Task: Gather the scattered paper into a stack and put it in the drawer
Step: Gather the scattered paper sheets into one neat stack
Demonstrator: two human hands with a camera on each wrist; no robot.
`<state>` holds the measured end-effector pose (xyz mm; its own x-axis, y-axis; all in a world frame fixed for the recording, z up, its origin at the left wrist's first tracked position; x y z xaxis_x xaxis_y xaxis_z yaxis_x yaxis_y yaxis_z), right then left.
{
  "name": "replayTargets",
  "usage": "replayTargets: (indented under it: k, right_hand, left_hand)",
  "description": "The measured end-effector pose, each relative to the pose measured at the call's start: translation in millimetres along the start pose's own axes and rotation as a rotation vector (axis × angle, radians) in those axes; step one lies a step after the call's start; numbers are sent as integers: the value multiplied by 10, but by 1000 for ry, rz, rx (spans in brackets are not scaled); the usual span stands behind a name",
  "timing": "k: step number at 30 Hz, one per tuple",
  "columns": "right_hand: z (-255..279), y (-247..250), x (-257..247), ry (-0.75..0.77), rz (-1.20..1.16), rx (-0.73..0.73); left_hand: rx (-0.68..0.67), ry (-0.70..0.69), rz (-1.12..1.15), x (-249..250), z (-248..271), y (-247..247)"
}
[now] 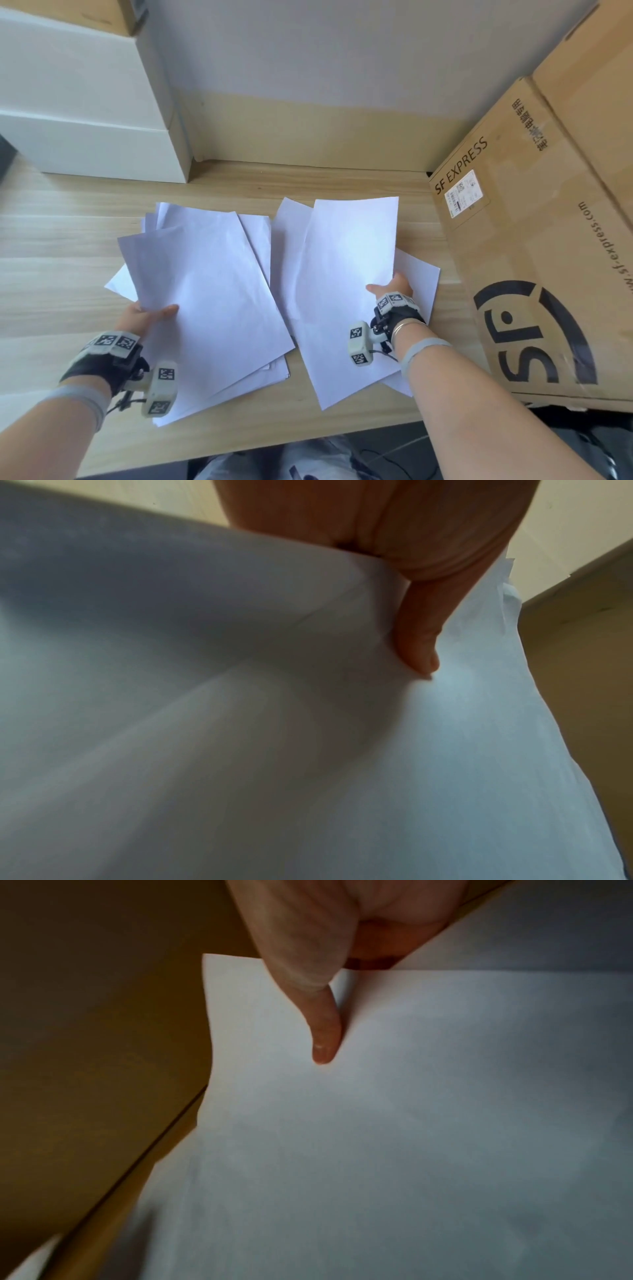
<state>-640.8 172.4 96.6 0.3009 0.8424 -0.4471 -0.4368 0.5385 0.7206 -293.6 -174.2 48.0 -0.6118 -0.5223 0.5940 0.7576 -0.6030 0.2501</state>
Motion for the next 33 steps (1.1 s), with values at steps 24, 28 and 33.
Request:
replayTargets:
  k: [24, 28, 33]
  right_hand:
    - [158, -841, -617, 225, 232, -67]
    - [154, -846, -580, 191, 109, -142]
    - [166, -679, -495, 154, -33, -139]
  left_hand:
    - [23, 39, -61, -21, -41, -24]
    - [6, 18, -59, 25, -32, -108]
    - [-3, 15, -68, 124, -13, -154]
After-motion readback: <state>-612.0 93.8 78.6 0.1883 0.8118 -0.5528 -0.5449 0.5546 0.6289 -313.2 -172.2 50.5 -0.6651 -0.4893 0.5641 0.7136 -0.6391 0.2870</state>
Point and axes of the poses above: each hand's wrist, its own z-axis away from the middle knuckle, its own y-axis out of the back of the hand, x = y × z, the point moved 8 cm from there along -z, towards the middle knuckle, and after that the axes turned 3 degrees about y, right-handed, at the moved point
